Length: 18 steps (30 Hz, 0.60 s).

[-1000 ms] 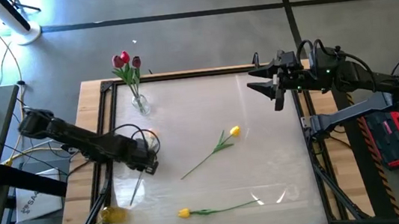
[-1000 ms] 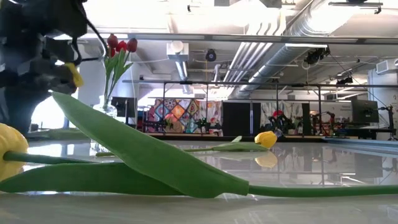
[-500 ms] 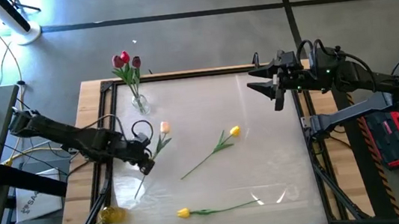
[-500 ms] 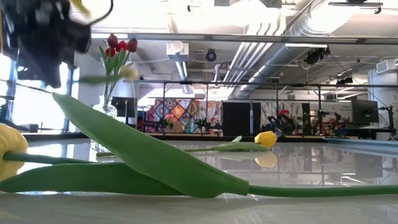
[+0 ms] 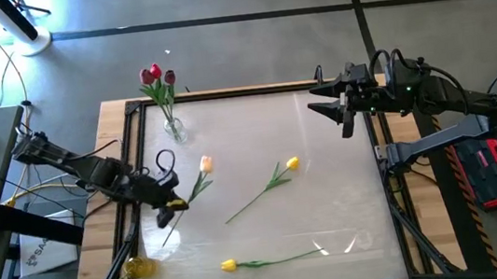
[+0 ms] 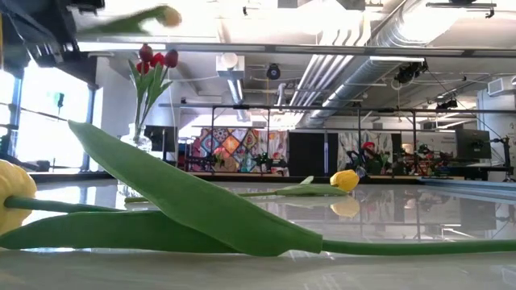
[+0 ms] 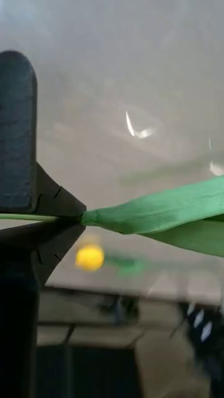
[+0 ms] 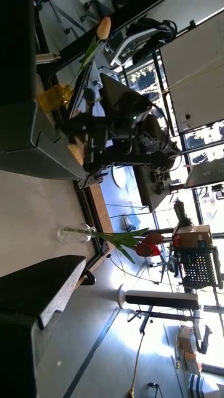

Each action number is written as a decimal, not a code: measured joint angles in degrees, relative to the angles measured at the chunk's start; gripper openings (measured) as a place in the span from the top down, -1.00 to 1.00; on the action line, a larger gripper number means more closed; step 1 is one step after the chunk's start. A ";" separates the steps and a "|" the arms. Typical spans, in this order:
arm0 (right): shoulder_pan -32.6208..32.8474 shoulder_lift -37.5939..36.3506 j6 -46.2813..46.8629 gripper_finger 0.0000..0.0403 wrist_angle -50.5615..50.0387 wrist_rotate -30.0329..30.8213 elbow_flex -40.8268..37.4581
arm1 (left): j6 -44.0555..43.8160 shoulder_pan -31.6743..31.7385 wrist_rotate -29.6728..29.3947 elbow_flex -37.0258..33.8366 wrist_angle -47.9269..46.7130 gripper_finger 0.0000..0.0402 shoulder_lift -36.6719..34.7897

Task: Sort flowers into vase by color
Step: Put the white flower into the yellow vase

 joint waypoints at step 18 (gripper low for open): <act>-0.01 0.02 0.00 0.01 0.00 0.00 0.00 | 20.94 -19.17 1.56 0.00 26.93 1.00 -9.58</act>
